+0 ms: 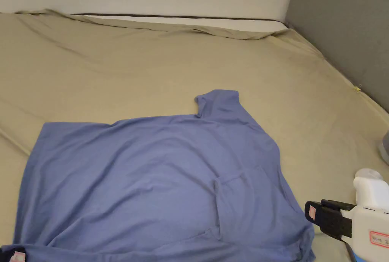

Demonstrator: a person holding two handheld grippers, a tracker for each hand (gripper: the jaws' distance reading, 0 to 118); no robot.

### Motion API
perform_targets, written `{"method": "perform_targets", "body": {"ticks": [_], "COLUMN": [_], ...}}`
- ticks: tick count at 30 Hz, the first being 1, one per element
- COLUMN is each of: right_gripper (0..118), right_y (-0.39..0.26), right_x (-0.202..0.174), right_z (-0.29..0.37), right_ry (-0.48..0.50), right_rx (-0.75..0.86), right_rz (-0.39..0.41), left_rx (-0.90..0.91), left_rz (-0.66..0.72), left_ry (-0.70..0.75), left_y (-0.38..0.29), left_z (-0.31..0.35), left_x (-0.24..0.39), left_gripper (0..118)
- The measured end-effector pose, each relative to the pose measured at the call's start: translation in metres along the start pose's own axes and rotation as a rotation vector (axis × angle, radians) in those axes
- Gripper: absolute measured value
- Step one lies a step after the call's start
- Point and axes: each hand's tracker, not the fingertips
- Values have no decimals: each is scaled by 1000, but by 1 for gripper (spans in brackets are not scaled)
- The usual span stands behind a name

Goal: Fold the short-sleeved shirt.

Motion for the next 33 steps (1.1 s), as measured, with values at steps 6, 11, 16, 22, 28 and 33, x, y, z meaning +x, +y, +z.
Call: {"method": "perform_targets", "body": {"ticks": [6,11,16,22,28,33], "right_gripper": [117,118,59,5,5,5], "right_y": [-20,-42,-47,-34,-10,43], "right_x": [40,54,55,63,59,54], "right_z": [-59,-85,-98,-55,-21,-49], "right_ry": [-72,-136,-178,1,105,157], "right_rx": [-108,-308,-322,-279,-260,-259], "right_rz": [-51,15,-17,-95,-175,-396], "left_rx": [-14,-29,-32,-25,-23,-10], "left_rz": [-2,26,53,110,190,335], "left_ry": [27,26,26,-25,-91,-83], "left_y": [-10,-11,-13,-11,0,23], "left_z": [0,2,1,11,14,-9], "left_x": [17,8,2,-8,-6,-3], "left_gripper": [7,7,7,7,7,7]}}
